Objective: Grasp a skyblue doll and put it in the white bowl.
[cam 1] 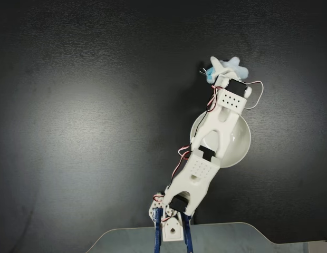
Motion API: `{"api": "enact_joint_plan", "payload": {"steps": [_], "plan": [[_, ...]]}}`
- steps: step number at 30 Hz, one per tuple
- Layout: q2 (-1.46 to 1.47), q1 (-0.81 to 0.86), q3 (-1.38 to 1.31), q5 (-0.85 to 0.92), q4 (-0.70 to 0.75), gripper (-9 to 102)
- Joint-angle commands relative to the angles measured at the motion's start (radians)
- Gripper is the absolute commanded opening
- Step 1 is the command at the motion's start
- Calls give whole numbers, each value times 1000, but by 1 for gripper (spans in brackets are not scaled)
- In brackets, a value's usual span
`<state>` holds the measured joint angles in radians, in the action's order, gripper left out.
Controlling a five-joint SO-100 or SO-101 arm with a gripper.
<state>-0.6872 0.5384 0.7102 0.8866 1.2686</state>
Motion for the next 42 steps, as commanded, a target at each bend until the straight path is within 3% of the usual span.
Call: {"api": "enact_joint_plan", "payload": {"steps": [1, 18, 21, 26, 30, 36, 42], "plan": [[-26, 23, -64, 0, -18, 58], [-26, 55, -51, -14, -63, 54], [-26, 55, -49, -14, -115, 38], [-28, 57, -49, -15, -178, -4], [-26, 57, -49, -15, -183, 3], [-55, 57, -67, -17, -183, -2], [-305, 40, -66, -92, -167, -2]]}}
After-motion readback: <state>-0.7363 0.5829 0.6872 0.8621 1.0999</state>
